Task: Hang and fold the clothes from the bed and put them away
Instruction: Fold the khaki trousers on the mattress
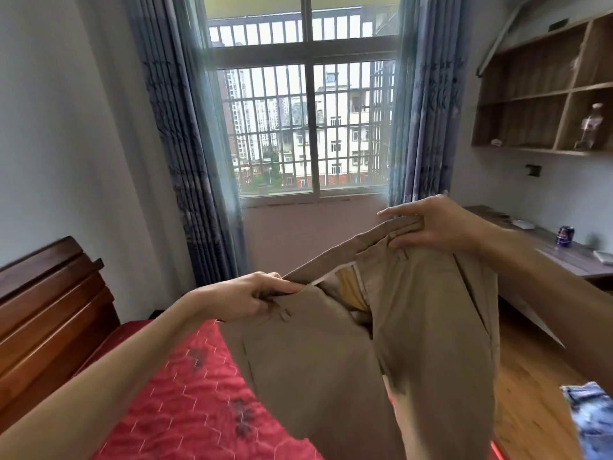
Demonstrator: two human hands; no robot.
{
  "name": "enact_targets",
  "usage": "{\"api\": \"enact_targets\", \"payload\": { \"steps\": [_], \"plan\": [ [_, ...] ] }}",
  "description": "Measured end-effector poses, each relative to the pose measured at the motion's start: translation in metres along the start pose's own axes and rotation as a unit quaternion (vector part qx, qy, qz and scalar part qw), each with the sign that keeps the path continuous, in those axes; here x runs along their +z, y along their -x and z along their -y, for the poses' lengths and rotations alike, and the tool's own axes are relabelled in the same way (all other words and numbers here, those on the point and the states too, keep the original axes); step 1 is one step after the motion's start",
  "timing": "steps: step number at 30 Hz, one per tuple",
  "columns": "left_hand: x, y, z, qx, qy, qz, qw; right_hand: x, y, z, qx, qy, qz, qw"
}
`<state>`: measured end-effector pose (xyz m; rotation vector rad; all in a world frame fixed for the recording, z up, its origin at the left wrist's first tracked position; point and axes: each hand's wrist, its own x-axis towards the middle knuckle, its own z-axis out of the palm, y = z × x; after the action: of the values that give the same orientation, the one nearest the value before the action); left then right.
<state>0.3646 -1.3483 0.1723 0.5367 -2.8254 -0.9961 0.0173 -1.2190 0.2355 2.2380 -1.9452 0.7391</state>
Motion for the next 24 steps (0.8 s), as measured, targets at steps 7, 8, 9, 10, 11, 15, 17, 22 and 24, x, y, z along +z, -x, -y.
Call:
{"api": "enact_targets", "payload": {
  "steps": [7, 8, 9, 10, 11, 15, 17, 22, 24],
  "plan": [
    [0.017, -0.007, 0.0, -0.026, -0.04, 0.001, 0.999, 0.007, -0.014, 0.019, -0.028, -0.013, 0.01, 0.999],
    [0.02, -0.01, 0.007, -0.041, -0.042, -0.005, 0.998, 0.008, -0.016, 0.022, -0.032, -0.011, 0.013, 0.999],
    [0.022, -0.013, 0.015, -0.06, -0.037, -0.014, 0.997, 0.009, -0.018, 0.024, -0.034, -0.007, 0.015, 0.999],
    [0.022, -0.015, 0.023, -0.075, -0.032, -0.032, 0.996, 0.01, -0.019, 0.024, -0.033, -0.005, 0.014, 0.999],
    [0.022, -0.015, 0.027, -0.086, -0.035, -0.059, 0.994, 0.01, -0.019, 0.025, -0.029, -0.005, 0.014, 0.999],
    [0.029, -0.016, 0.026, -0.071, -0.175, -0.182, 0.965, 0.011, -0.017, 0.021, -0.014, -0.017, 0.019, 1.0],
    [0.038, -0.022, 0.024, -0.047, -0.241, -0.25, 0.937, 0.013, -0.019, 0.02, -0.009, -0.018, 0.02, 1.0],
    [0.049, -0.038, 0.029, -0.017, -0.089, -0.349, 0.933, 0.016, -0.017, 0.016, -0.007, -0.017, 0.025, 1.0],
    [0.044, -0.04, 0.026, -0.043, -0.06, -0.342, 0.937, 0.014, -0.016, 0.013, 0.003, -0.022, 0.034, 0.999]
  ]
}}
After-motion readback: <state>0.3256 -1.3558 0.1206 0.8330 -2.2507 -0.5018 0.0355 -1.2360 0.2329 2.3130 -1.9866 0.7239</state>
